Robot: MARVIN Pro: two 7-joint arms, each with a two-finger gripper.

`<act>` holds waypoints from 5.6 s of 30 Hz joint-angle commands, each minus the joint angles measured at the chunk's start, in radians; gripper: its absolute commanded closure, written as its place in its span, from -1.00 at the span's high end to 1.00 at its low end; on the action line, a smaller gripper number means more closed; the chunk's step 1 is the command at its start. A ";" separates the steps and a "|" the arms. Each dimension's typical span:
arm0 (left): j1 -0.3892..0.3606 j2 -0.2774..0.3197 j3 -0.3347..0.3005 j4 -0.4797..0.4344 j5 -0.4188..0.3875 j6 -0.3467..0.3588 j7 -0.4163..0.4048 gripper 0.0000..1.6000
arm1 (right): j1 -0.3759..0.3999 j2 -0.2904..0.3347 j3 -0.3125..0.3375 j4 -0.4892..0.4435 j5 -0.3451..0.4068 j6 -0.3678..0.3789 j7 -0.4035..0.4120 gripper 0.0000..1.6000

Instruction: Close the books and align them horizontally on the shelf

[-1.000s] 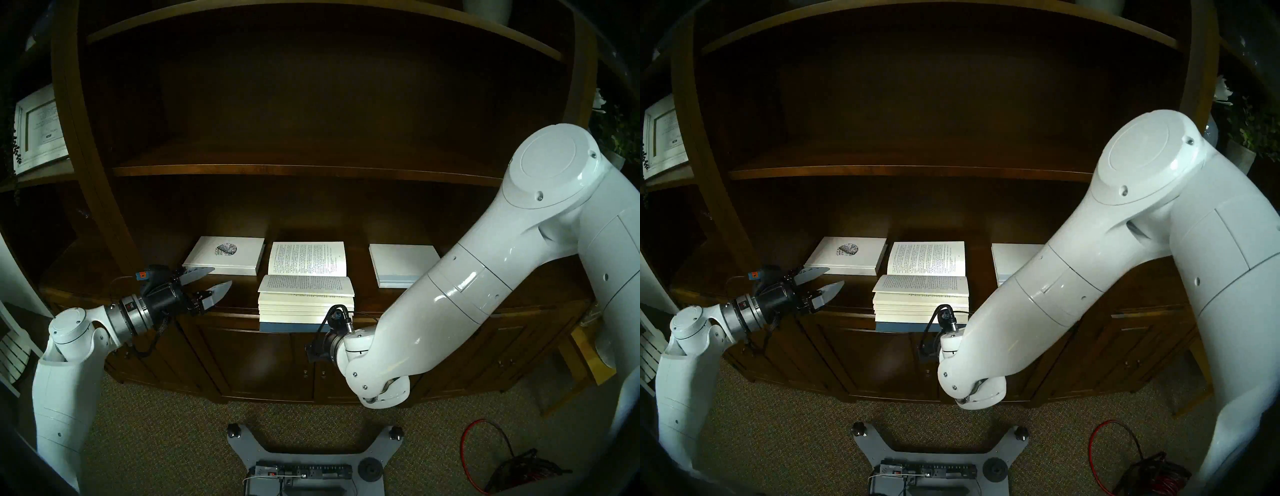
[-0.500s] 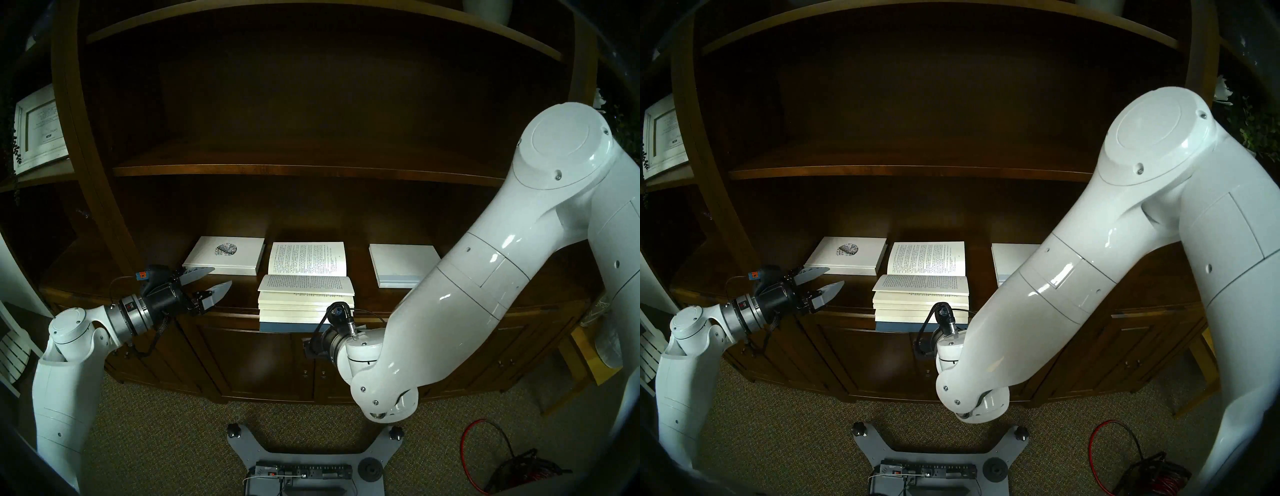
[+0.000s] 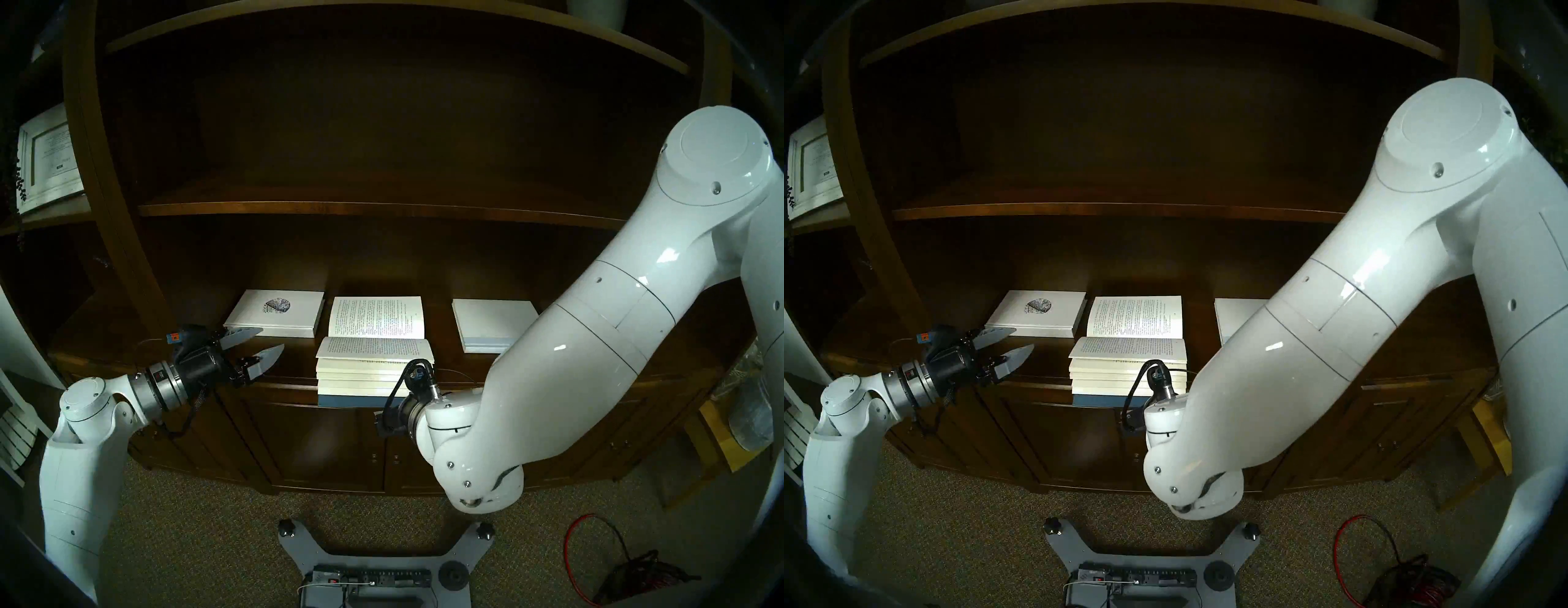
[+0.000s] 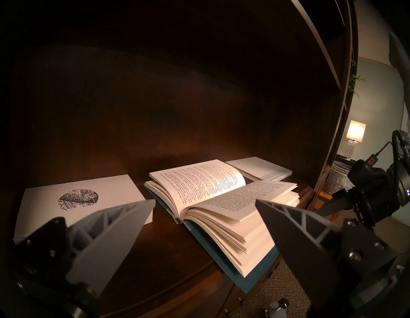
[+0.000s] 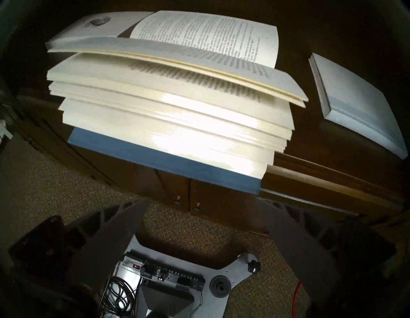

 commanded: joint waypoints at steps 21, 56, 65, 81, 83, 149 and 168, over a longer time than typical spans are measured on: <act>-0.020 -0.001 -0.012 -0.022 -0.011 -0.004 0.003 1.00 | -0.230 -0.012 0.004 0.374 0.067 0.150 0.263 1.00; -0.020 0.001 -0.010 -0.019 -0.009 -0.005 0.001 1.00 | 0.051 -0.093 -0.056 0.149 -0.230 -0.192 -0.060 1.00; -0.020 0.001 -0.010 -0.020 -0.010 -0.005 0.001 1.00 | 0.077 -0.087 -0.053 0.291 -0.245 -0.111 0.040 1.00; -0.020 -0.001 -0.012 -0.022 -0.011 -0.004 0.002 1.00 | 0.050 -0.046 -0.066 0.359 -0.183 0.001 0.131 1.00; -0.020 -0.001 -0.012 -0.022 -0.011 -0.004 0.002 1.00 | 0.060 -0.041 -0.072 0.338 -0.178 0.000 0.126 1.00; -0.020 0.002 -0.009 -0.017 -0.005 -0.005 -0.002 1.00 | 0.293 0.370 -0.934 0.022 -1.072 -0.453 0.601 1.00; -0.021 -0.001 -0.011 -0.020 -0.008 -0.004 -0.001 1.00 | 0.278 0.597 -0.792 -0.011 -1.249 -0.453 0.519 1.00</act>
